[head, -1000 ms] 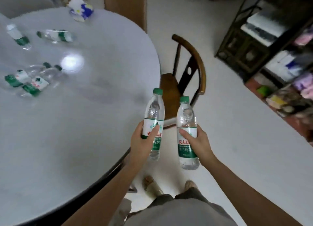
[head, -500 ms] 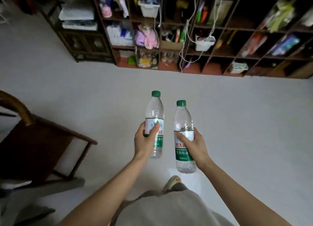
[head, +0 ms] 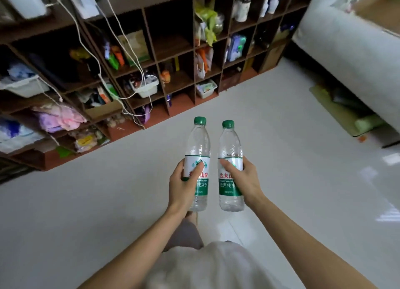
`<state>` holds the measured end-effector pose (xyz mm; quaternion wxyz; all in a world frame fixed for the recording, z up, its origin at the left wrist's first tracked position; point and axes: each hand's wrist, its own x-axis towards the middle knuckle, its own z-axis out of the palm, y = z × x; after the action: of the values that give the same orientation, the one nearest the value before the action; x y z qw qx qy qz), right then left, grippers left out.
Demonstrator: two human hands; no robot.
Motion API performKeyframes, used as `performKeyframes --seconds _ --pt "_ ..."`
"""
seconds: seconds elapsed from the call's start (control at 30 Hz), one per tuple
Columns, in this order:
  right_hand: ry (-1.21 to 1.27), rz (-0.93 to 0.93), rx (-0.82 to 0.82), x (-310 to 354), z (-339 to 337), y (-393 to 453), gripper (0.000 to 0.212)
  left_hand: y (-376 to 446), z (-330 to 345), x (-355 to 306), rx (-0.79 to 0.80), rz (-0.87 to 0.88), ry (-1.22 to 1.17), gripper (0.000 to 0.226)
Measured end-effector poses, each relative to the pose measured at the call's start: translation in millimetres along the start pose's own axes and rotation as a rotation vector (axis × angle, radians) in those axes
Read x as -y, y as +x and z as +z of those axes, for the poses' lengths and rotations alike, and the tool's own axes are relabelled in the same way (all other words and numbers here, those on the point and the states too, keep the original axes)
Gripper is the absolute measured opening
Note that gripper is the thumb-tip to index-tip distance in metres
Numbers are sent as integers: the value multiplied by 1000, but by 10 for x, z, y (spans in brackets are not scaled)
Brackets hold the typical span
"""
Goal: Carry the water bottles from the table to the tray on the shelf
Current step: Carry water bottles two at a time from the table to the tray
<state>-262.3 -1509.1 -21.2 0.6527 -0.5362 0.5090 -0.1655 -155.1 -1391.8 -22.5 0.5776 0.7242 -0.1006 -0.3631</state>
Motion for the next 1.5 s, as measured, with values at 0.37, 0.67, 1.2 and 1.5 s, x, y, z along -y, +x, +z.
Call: performKeyframes --seconds 0.37,0.67,1.2,1.5 --pt "149 -82 -236 1644 -373 2045 15 2481 1051 -1495 246 54 80 42" --pt "120 -151 -219 2778 -1142 4153 24 4203 2545 -2525 236 116 -59 28" --pt "-3 -381 -37 5260 -1317 7505 36 7192 3760 -4439 -18 326 -153 29" --pt "50 -496 96 6388 -1210 8787 36 8530 4029 -5413 -54 425 -173 40"
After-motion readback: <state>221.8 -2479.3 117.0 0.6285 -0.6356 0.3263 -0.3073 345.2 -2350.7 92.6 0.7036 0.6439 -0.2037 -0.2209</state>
